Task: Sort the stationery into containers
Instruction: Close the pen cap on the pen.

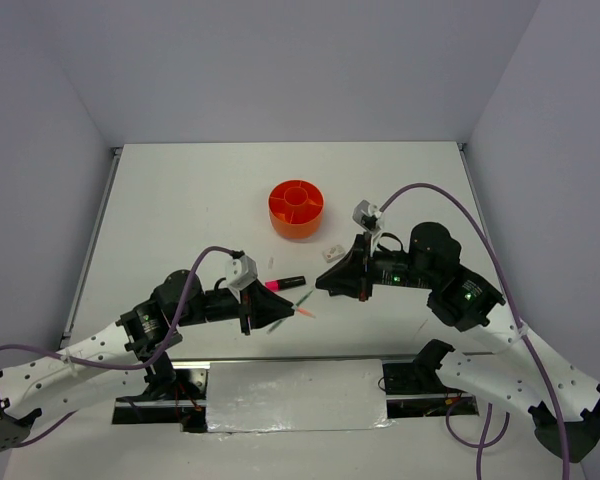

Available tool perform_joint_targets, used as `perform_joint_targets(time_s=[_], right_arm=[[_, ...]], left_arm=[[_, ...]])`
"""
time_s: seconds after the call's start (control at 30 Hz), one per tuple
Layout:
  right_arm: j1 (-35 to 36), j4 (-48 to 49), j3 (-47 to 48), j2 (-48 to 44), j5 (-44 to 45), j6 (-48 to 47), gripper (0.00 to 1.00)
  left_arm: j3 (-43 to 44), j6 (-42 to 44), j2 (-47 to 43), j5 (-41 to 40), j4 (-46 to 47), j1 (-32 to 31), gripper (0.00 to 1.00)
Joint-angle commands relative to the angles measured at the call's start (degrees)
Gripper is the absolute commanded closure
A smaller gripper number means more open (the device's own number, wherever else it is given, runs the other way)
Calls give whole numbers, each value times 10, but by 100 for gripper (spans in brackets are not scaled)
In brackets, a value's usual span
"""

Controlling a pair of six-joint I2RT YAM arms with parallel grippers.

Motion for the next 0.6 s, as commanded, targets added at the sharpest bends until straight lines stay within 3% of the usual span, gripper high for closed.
perform_joint_targets(time_s=[0.0,0.57], right_arm=[[-3,9,17,1,-21,-10,100],[-3,37,-10,18,-52,3,100]], left_arm=[[7,11,-2,-6,26,-1,100],[-1,6,-3,-4,41,-1,100]])
